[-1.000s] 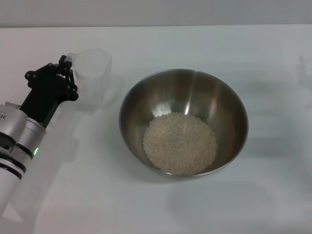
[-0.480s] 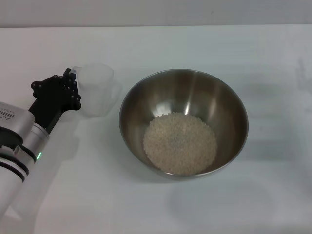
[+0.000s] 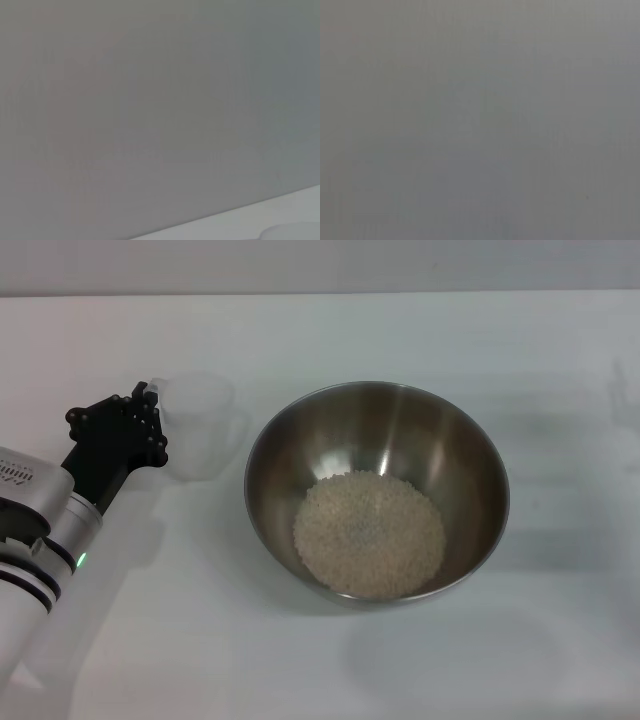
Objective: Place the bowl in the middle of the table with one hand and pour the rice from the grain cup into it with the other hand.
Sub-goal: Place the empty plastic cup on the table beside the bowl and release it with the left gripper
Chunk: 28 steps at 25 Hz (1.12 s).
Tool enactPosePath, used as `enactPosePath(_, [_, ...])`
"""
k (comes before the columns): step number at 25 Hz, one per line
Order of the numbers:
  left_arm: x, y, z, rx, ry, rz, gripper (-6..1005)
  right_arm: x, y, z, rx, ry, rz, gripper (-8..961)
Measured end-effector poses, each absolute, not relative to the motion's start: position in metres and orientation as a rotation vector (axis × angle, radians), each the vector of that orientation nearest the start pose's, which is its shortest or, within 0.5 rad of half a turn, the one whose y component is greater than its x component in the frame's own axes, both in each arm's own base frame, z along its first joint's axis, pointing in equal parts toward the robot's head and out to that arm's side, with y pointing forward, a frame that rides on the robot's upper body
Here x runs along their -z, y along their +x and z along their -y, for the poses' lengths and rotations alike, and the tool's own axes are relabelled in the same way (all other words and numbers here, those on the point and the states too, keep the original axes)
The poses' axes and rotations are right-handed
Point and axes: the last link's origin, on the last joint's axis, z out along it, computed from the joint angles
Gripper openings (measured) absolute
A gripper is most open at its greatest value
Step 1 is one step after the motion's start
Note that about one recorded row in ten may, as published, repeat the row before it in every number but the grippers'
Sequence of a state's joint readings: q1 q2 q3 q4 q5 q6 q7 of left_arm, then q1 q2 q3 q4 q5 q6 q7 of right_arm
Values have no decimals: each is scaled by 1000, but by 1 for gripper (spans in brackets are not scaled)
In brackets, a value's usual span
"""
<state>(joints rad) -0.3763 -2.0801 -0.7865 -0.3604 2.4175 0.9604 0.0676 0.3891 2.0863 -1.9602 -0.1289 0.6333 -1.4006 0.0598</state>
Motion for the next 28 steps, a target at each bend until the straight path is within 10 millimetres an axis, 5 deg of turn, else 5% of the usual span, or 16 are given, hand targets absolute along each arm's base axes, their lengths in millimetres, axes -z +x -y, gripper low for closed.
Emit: enactPosePath(28, [65,-321,-304,510,-1838,483,230,-28,330,-314,-728,-1403,-327,499])
